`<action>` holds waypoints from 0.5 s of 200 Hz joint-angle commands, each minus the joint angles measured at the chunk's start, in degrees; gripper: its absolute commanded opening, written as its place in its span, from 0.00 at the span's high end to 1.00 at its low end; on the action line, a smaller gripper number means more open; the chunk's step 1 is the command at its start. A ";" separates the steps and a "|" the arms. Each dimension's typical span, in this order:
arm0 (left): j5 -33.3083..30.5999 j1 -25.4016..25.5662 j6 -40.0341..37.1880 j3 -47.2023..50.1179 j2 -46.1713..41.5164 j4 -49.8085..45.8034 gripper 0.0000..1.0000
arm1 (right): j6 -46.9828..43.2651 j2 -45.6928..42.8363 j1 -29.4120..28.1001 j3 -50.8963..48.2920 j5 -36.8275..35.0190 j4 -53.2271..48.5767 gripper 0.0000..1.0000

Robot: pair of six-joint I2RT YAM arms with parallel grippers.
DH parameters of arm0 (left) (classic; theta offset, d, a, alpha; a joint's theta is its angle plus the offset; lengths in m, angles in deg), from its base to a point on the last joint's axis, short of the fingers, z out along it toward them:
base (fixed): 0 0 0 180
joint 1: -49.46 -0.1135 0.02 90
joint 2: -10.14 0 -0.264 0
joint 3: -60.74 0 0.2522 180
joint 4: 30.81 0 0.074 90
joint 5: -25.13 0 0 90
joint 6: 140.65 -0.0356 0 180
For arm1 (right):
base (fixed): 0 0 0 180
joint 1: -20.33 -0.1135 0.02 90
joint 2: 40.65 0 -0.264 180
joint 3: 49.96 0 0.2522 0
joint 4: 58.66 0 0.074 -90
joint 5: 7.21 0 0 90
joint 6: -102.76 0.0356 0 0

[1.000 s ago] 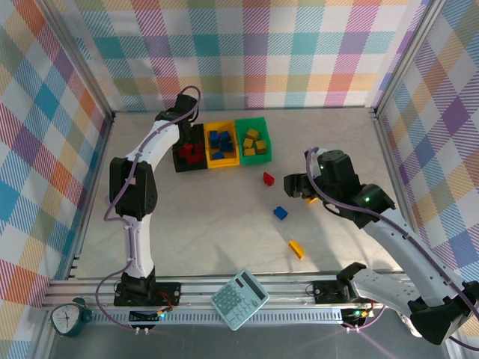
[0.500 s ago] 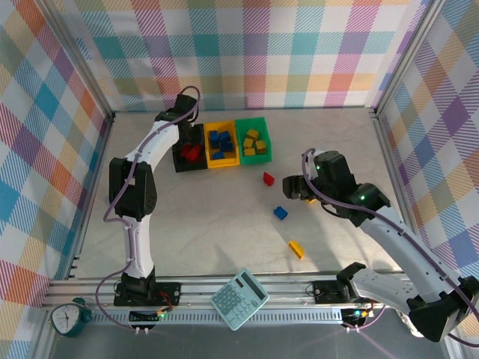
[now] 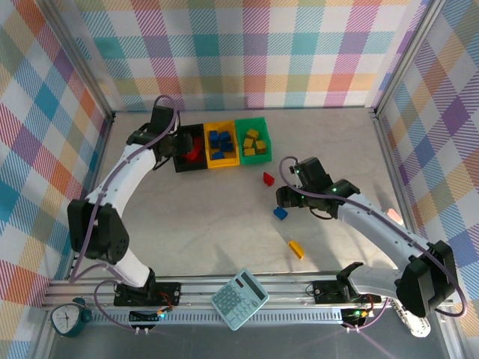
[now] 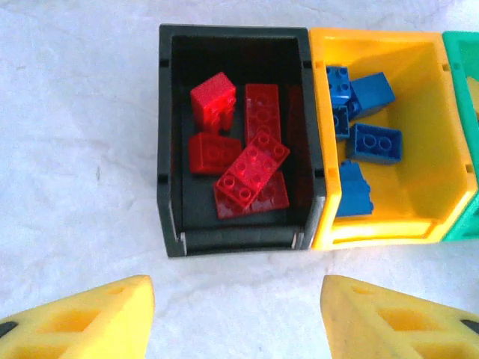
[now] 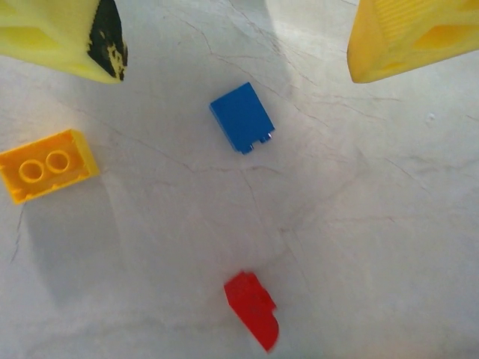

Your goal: Sort the legos into containers by color

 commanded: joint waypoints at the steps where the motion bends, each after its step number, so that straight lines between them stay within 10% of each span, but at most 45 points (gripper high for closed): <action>1: 0.74 1.89 3.17 4.70 -5.16 0.51 0.39 | 0.77 1.82 0.23 -1.34 1.98 1.91 0.24; 100: -5.90 10.34 6.90 16.86 -22.52 -5.98 0.38 | 0.21 17.21 -2.57 0.85 -0.20 2.72 0.31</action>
